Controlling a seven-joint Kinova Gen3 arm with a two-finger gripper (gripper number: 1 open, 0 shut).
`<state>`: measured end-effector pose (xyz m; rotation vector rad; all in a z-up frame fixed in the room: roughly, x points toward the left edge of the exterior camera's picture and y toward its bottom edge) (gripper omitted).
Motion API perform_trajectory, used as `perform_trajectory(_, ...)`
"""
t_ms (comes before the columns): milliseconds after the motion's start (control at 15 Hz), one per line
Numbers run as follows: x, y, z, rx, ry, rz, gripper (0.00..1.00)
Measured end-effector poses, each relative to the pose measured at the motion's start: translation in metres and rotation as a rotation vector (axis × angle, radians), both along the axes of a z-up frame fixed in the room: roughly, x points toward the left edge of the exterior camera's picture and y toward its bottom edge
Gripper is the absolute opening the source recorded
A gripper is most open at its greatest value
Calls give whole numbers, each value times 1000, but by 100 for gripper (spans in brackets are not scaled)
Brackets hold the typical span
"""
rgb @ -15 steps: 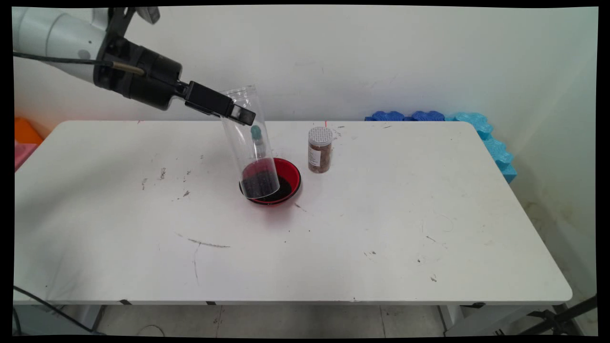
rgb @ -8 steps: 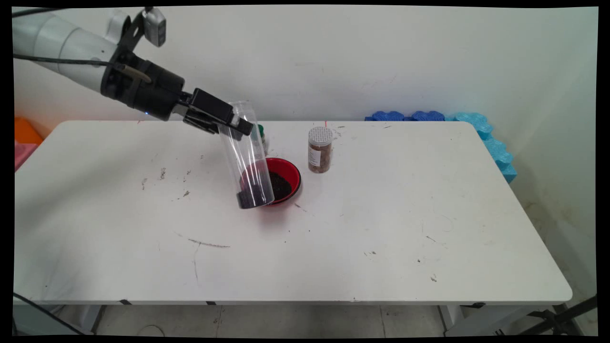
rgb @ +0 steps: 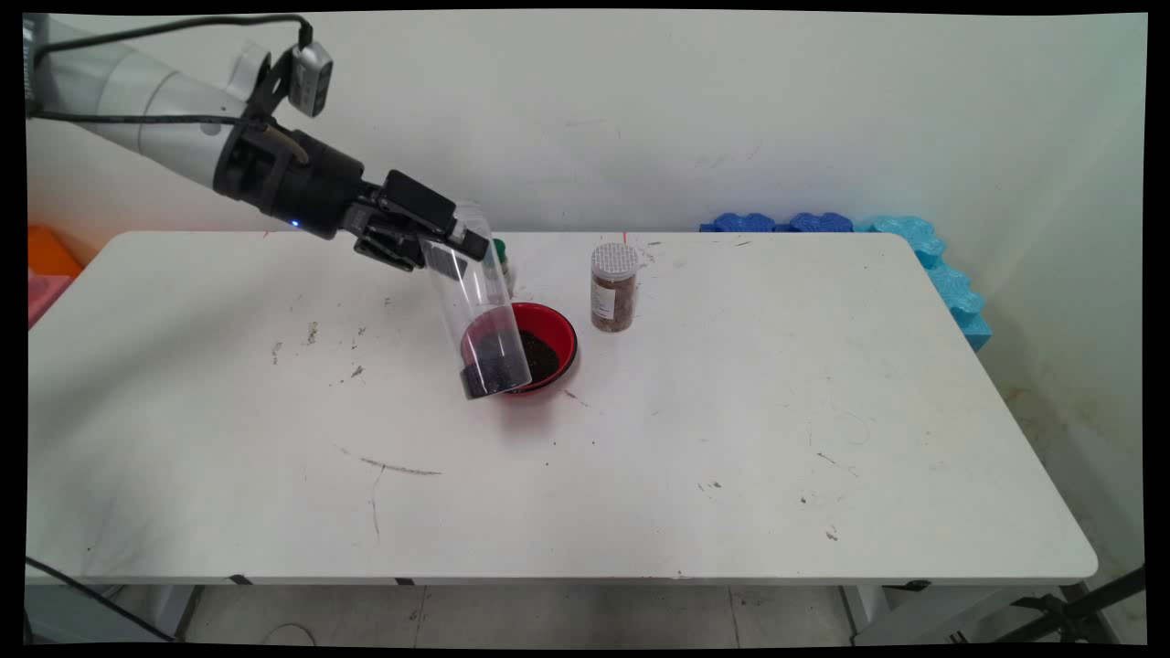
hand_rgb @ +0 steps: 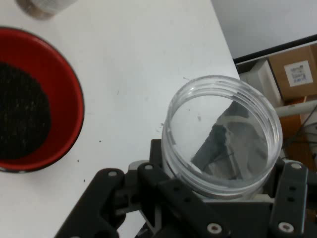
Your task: Pour the black seasoning powder in the red bowl
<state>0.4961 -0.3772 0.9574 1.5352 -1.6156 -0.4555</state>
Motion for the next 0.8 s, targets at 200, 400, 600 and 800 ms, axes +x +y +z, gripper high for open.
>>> perform_trajectory(200,1,-1,-7,47,10,35,0)
perform_trajectory(400,2,-2,-14,106,23,74,0)
perform_trajectory(600,1,-4,-22,158,32,108,0)
perform_trajectory(800,1,-7,-31,202,41,140,0)
